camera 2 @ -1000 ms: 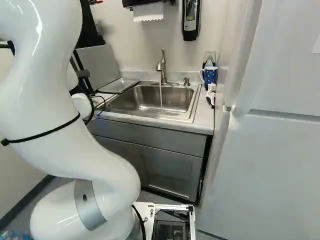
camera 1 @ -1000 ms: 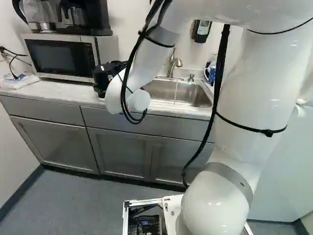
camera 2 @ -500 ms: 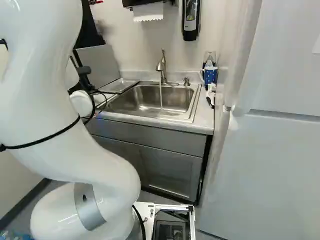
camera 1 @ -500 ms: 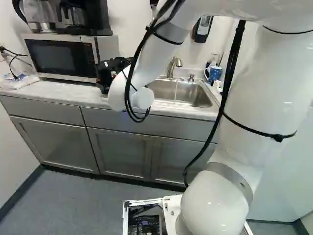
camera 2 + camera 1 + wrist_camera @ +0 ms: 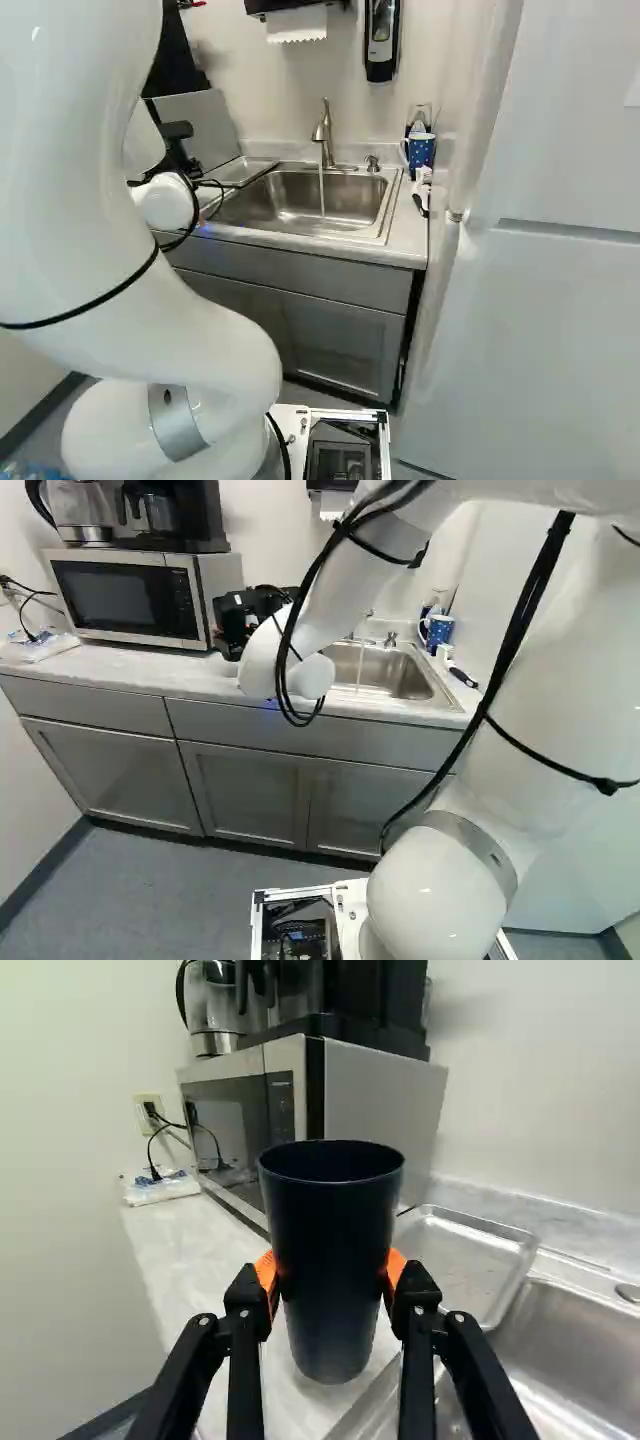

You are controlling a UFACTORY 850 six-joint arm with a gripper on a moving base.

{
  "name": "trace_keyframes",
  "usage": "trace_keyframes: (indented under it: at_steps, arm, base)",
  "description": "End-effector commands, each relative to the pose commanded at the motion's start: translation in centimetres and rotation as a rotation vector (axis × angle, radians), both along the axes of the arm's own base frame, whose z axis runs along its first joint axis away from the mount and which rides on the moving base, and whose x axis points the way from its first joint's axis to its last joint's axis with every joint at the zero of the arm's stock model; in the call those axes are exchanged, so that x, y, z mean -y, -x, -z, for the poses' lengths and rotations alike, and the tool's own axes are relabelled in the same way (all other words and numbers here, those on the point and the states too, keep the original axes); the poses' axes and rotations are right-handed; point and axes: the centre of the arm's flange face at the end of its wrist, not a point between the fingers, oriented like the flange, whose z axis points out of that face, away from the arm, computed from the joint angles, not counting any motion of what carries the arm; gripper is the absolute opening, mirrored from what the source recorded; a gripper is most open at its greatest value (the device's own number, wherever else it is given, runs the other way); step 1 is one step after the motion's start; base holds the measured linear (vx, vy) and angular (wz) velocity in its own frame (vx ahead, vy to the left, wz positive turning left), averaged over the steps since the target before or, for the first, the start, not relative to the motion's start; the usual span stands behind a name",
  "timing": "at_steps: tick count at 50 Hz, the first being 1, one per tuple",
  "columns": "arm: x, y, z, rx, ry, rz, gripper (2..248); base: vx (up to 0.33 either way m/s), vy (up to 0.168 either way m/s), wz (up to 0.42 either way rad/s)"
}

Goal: Rinse the cup and place it in the tray

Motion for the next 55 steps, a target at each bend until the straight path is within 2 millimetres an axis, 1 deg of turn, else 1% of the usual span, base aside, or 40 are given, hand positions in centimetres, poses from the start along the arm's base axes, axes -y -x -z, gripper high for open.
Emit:
trace_keyframes:
  at_steps: [55]
  arm:
    - [8.0, -1.4, 0.1, 0.001, 0.0, 0.184, 122]
  base:
    - [0.0, 0.0, 0.0]
